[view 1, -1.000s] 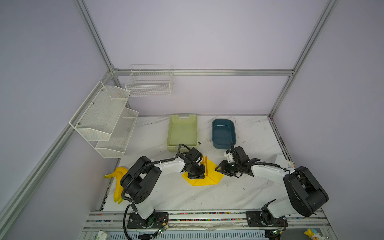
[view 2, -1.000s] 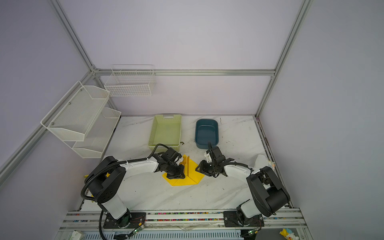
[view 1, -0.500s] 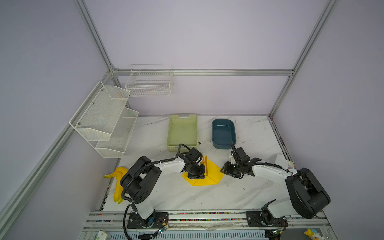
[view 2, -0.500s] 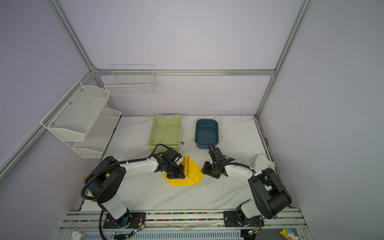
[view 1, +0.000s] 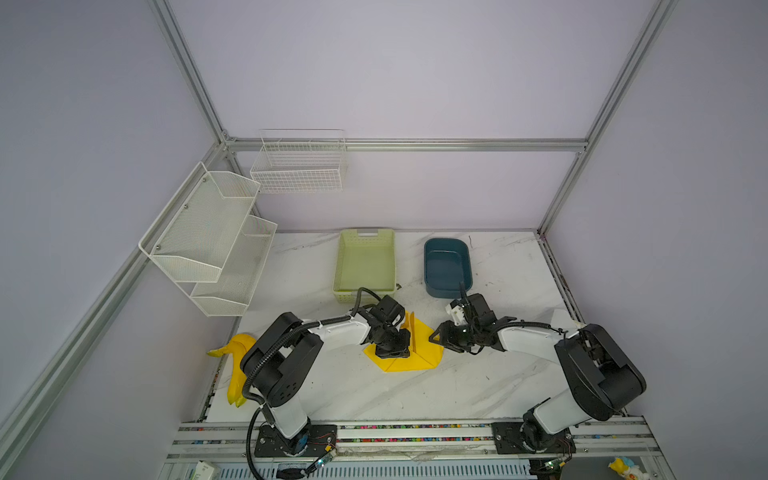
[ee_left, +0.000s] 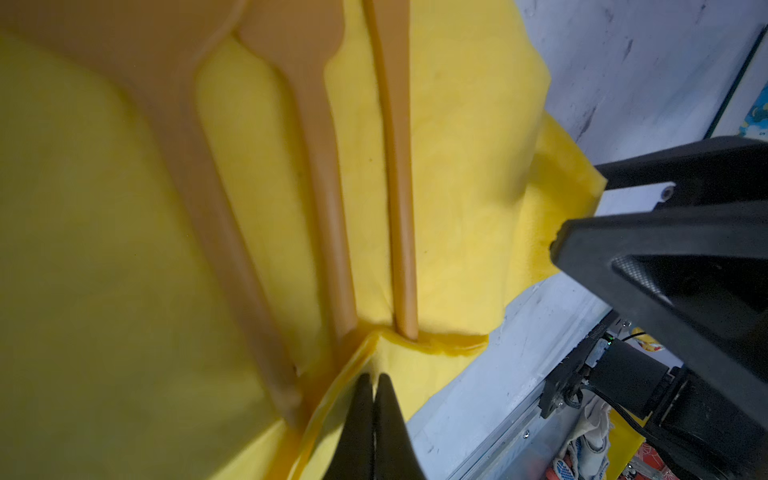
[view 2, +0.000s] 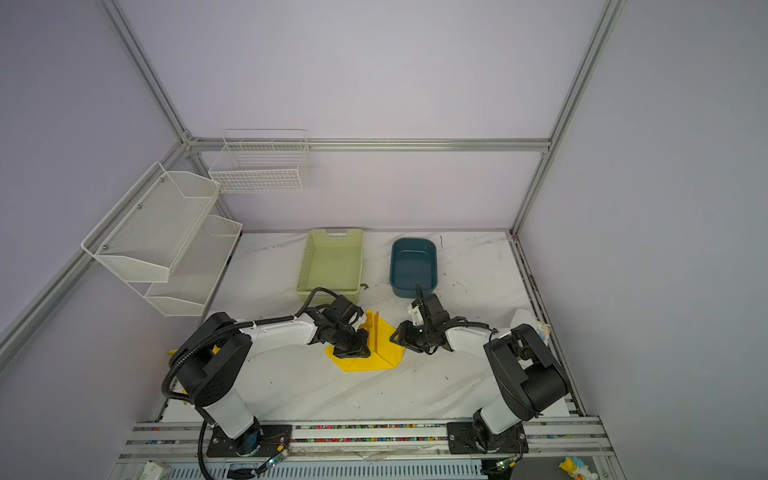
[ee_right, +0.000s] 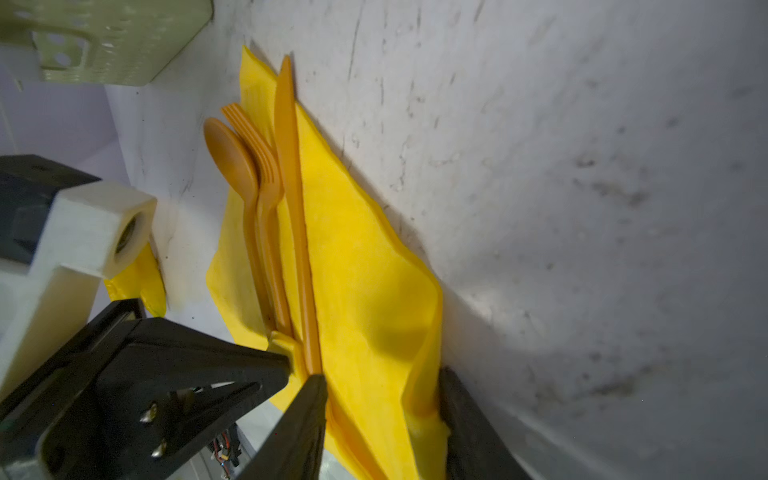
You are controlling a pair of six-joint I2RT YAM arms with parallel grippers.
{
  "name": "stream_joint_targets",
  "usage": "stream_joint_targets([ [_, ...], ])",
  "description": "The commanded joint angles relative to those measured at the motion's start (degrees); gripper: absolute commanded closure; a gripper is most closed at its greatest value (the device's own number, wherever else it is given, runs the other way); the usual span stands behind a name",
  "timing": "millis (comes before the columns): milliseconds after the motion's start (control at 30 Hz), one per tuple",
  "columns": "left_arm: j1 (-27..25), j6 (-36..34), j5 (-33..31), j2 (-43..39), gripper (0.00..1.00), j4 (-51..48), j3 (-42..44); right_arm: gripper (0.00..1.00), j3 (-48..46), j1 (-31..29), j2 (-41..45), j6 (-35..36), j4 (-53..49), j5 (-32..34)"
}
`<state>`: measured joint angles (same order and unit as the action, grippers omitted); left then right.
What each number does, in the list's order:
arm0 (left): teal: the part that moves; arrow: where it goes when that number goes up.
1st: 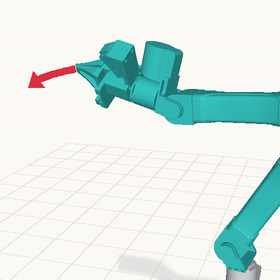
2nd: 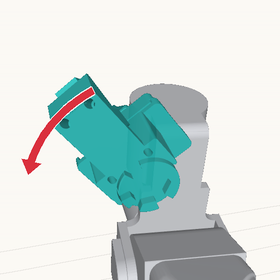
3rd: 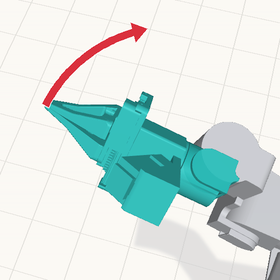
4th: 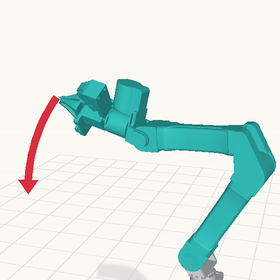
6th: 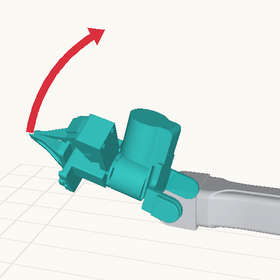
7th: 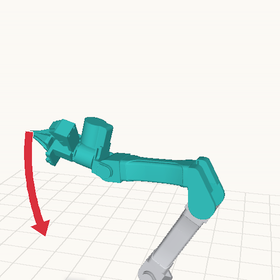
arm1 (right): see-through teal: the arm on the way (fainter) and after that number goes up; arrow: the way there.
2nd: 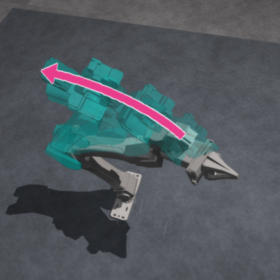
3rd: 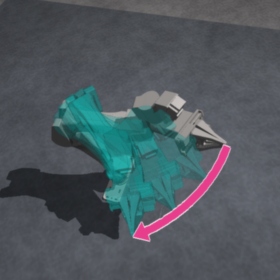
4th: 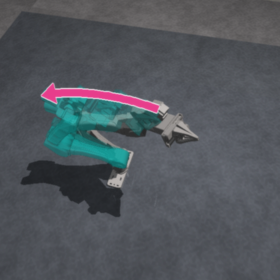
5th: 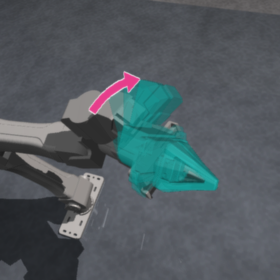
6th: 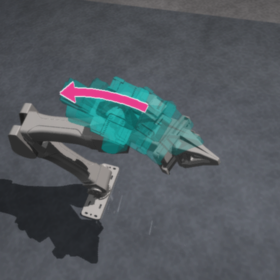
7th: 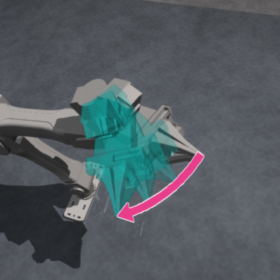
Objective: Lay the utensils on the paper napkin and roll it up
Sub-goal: 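Lower the right gripper to the napkin's far edge beside the knife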
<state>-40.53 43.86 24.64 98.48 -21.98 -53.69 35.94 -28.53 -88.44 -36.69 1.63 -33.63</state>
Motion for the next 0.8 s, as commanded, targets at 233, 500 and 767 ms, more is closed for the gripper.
stream_joint_targets([
  [233,0.02,-0.88,-0.28,-0.39,0.95,-0.26,-3.09,0.53,-2.71,0.43,6.07,-3.3,5.05,-4.81],
  [500,0.02,-0.97,-0.12,-0.68,0.95,-0.11,-2.82,0.59,-2.97,0.85,6.43,-2.78,2.2,-2.13],
  [767,0.02,-0.88,-0.21,-0.65,0.95,-0.15,-2.68,0.63,-0.15,0.8,6.39,1.15,-7.76,3.94],
])
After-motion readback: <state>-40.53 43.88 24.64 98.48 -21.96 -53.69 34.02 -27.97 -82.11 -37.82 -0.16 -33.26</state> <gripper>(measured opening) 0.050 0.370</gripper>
